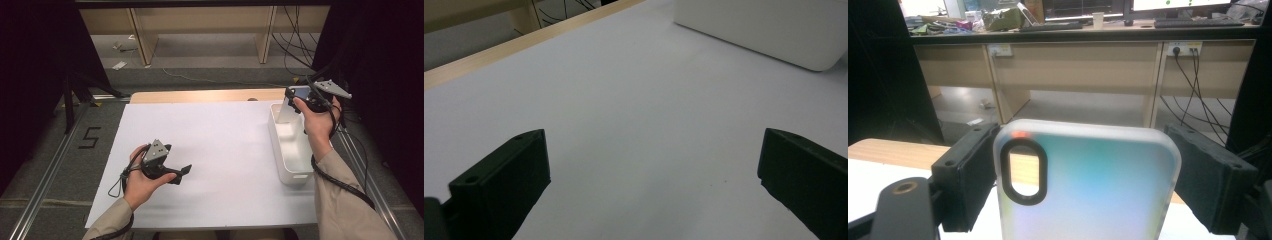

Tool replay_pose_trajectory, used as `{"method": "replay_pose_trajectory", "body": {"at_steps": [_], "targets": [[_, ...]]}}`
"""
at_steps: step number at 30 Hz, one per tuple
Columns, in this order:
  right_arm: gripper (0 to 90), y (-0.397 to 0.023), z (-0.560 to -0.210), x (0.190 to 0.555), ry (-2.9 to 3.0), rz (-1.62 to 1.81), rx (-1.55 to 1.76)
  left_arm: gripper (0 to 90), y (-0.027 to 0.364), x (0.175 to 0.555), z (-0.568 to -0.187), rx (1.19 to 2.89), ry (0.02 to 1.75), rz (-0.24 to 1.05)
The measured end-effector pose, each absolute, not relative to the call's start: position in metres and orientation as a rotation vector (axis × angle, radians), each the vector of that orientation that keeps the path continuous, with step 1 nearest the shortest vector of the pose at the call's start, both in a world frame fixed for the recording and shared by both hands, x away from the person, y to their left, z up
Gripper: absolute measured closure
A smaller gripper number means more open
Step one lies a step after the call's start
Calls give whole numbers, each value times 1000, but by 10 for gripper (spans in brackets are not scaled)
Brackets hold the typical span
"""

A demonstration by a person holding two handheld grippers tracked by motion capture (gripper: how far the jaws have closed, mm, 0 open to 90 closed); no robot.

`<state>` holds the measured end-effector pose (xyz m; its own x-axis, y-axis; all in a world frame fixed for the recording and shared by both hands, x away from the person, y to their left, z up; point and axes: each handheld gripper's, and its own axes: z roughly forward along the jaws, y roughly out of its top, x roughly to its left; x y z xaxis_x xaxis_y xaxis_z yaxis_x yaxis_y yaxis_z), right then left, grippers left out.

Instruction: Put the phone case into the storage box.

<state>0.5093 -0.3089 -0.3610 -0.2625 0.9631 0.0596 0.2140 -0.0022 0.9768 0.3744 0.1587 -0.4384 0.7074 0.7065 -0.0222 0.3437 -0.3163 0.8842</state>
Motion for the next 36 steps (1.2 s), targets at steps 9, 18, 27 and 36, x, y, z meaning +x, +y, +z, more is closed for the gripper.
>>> {"method": "replay_pose_trajectory", "body": {"at_steps": [9, 18, 27, 36], "targets": [[183, -307, -363, 513, 1564, 1318, 1246, 0, 159, 374, -438, 1925, 811, 460], [183, -305, -364, 516, 1572, 1312, 1246, 0, 159, 374, -438, 1926, 810, 461], [183, -303, -367, 520, 1578, 1303, 1247, 0, 158, 374, -438, 1926, 810, 462], [183, -303, -370, 524, 1583, 1294, 1250, 0, 158, 374, -439, 1927, 809, 461]]}}
